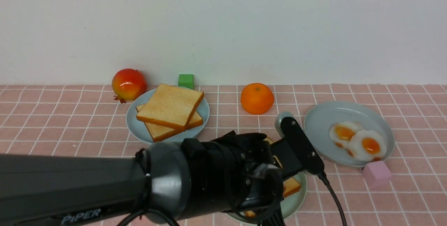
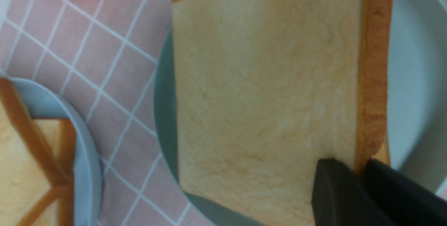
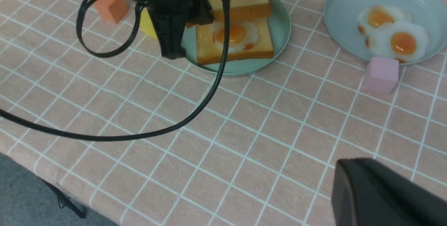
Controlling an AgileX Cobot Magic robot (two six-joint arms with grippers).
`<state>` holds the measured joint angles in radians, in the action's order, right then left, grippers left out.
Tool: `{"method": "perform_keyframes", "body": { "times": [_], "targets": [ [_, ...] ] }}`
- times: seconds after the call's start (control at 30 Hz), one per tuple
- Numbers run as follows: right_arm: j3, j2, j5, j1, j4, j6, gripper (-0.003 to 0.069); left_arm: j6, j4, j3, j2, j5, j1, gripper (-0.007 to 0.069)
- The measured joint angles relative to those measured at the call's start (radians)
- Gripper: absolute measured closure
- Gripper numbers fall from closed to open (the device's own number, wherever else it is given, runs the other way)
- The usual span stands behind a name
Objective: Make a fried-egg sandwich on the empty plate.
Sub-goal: Use the left arm to place a slice of bread on the fried egg in the middle
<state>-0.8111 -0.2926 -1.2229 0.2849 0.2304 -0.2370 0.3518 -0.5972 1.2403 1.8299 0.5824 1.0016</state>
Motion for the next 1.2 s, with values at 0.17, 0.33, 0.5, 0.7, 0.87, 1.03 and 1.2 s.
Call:
{"method": "perform_keyframes", "body": {
  "times": [0.17, 0.33, 0.5, 0.7, 0.87, 1.03, 1.2],
  "targets": [
    [0.0, 0.0, 0.0, 0.0, 0.021, 0.0, 0.0649, -0.043, 0.034, 0.0, 0.012, 0.003, 0.0, 0.054],
    [0.0, 0.0, 0.0, 0.0, 0.029, 0.0, 0.0649, -0.05, 0.012, 0.0, 0.039, -0.021, 0.0, 0.054],
    [0.0, 0.0, 0.0, 0.0, 0.031, 0.0, 0.0649, -0.052, -0.024, 0.0, 0.04, -0.056, 0.0, 0.0541],
    [0.0, 0.0, 0.0, 0.0, 0.031, 0.0, 0.0649, -0.052, -0.042, 0.0, 0.045, -0.029, 0.0, 0.0541],
    [0.0, 0.0, 0.0, 0.0, 0.031, 0.0, 0.0649, -0.054, -0.023, 0.0, 0.045, -0.008, 0.0, 0.0541],
    [0.0, 0.0, 0.0, 0.0, 0.031, 0.0, 0.0649, -0.066, -0.01, 0.0, 0.045, -0.011, -0.001, 0.0541],
    [0.0, 0.0, 0.0, 0.0, 0.031, 0.0, 0.0649, -0.076, -0.008, 0.0, 0.049, -0.017, -0.001, 0.0541]
  ]
}}
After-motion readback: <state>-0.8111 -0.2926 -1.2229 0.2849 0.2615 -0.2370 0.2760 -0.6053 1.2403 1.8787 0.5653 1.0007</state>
